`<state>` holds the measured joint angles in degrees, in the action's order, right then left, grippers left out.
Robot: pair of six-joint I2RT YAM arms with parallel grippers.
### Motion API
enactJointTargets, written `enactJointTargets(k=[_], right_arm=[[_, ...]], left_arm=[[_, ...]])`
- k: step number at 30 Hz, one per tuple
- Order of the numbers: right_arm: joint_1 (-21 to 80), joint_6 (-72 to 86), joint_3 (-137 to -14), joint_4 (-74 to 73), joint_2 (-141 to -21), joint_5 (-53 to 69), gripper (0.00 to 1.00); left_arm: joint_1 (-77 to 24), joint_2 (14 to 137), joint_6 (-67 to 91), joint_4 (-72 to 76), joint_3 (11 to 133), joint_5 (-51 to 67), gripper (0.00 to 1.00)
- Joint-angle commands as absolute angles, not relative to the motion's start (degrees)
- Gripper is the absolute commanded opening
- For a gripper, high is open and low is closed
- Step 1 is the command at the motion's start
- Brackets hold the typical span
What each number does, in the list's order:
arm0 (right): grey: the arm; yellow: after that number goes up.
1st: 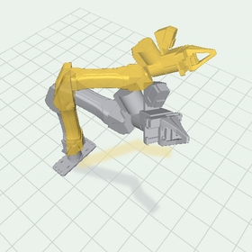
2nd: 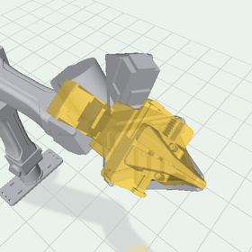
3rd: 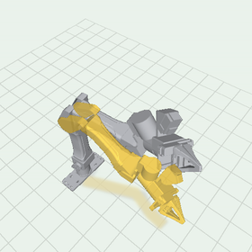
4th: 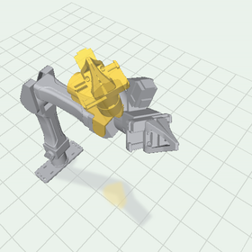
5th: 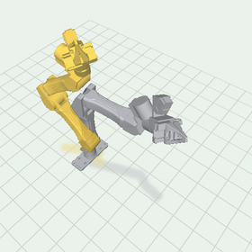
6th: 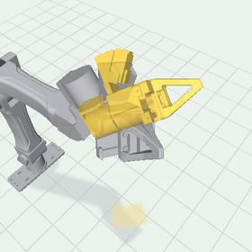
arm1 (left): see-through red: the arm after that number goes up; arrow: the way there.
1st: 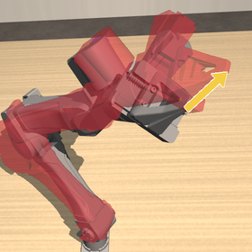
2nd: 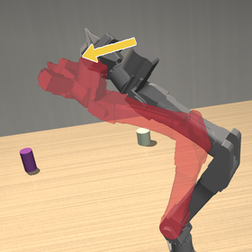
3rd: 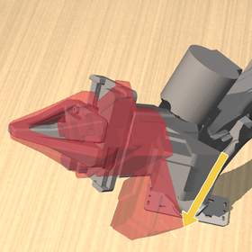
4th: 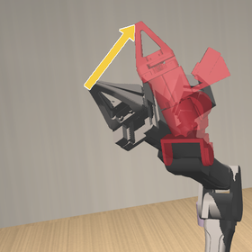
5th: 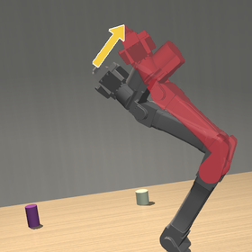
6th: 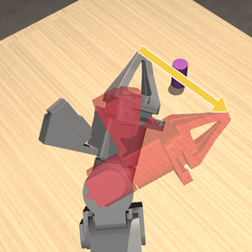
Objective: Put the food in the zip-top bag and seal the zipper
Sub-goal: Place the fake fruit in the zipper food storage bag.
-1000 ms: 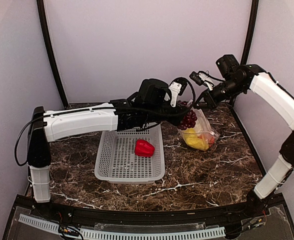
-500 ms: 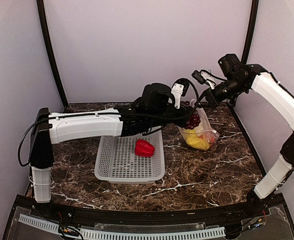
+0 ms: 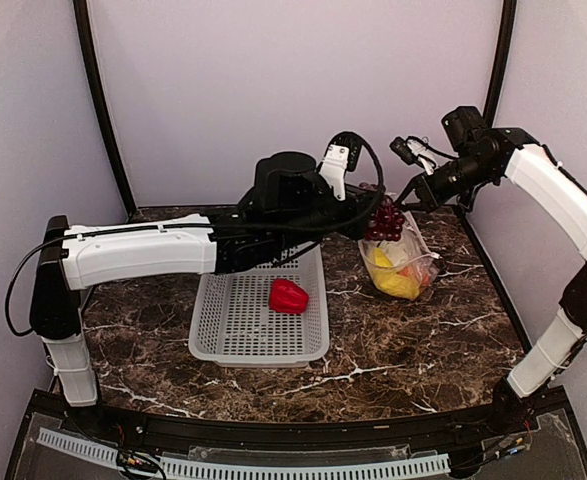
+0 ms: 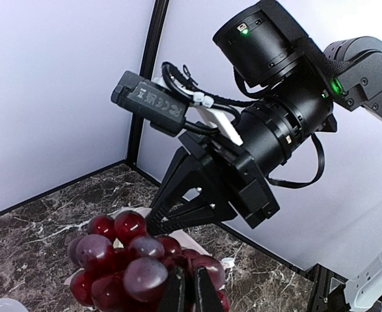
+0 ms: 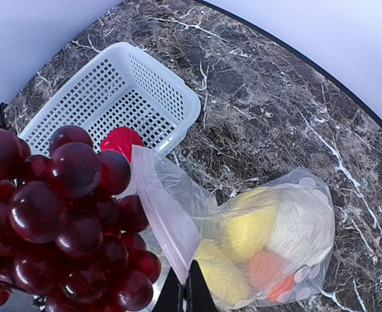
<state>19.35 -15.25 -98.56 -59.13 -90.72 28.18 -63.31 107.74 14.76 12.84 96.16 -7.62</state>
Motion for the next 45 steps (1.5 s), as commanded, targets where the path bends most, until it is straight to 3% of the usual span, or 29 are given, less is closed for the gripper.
enactJointTargets(k=[1,27,38,39,41,42,45], right_arm=[[18.99,-14.39,-99.87,-57.57,-90.61,27.66,0.0],[18.94,-15.02,-98.52,-56.6,-86.14,32.56,0.0],[18.98,-16.15,-96.77,-57.99,-85.17,37.65,0.0],[18.98,-16.22,-96.69,-57.98,-85.14,37.77,0.0],[18.98,-16.23,-96.66,-57.88,-85.05,37.37,0.0],[18.98,-16.2,-96.68,-57.87,-85.07,36.91,0.0],[18.88,-15.82,-96.71,-57.3,-85.31,34.86,0.0]], left_arm=[[-64.1,104.51,14.44,17.31,95.07,-7.12,0.01],[-64.2,111.8,12.89,18.13,96.57,-6.66,0.01],[-61.0,118.85,14.63,13.96,103.63,-5.7,0.01],[-60.58,119.91,15.05,12.89,105.03,-5.58,0.02],[-60.21,120.78,15.9,11.52,106.27,-5.2,0.13],[-60.16,120.86,16.04,10.99,106.44,-5.2,0.23],[-60.17,120.47,16.16,9.25,107.63,-4.63,0.37]])
